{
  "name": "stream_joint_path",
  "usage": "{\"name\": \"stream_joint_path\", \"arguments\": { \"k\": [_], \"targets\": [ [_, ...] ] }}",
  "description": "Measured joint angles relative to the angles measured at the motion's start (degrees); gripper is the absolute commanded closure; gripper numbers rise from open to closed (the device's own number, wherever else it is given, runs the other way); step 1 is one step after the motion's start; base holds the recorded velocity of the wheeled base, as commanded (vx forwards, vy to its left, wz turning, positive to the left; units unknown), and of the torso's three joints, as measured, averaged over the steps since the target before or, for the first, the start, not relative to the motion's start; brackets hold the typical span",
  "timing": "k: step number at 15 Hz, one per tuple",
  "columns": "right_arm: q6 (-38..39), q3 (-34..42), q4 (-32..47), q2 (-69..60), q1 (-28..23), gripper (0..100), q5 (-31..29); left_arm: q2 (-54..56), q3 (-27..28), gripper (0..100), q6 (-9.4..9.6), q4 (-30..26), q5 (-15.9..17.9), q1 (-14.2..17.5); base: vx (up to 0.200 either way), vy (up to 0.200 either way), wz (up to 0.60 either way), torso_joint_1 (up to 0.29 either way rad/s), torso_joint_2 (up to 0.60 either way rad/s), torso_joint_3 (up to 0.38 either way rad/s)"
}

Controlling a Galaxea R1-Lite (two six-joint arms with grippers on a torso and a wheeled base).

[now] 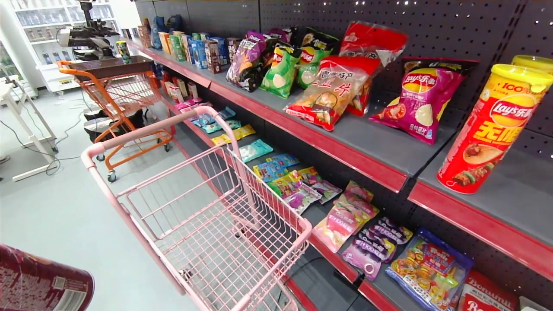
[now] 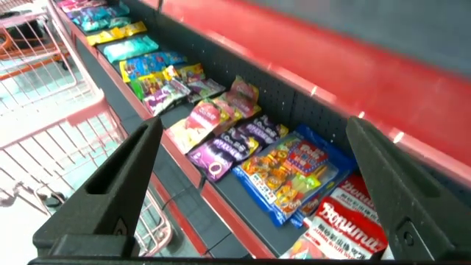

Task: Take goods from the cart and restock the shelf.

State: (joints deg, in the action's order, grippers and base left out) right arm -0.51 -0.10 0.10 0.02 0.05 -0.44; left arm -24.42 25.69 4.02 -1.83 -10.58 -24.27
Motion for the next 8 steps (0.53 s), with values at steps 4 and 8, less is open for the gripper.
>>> {"name": "stream_joint_path", "arguments": {
  "k": [4, 8],
  "targets": [
    [0.0, 0.0, 0.0, 0.0, 0.0, 0, 0.0, -0.1, 0.0, 100, 0.02, 0.0, 0.1, 0.0, 0.000, 0.000, 0.00, 0.234, -0.60, -0.365],
    [0.0, 0.0, 0.0, 0.0, 0.0, 0, 0.0, -0.2, -0.1, 100, 0.02, 0.0, 0.2, 0.0, 0.000, 0.000, 0.00, 0.192, -0.46, -0.271]
  ]
}}
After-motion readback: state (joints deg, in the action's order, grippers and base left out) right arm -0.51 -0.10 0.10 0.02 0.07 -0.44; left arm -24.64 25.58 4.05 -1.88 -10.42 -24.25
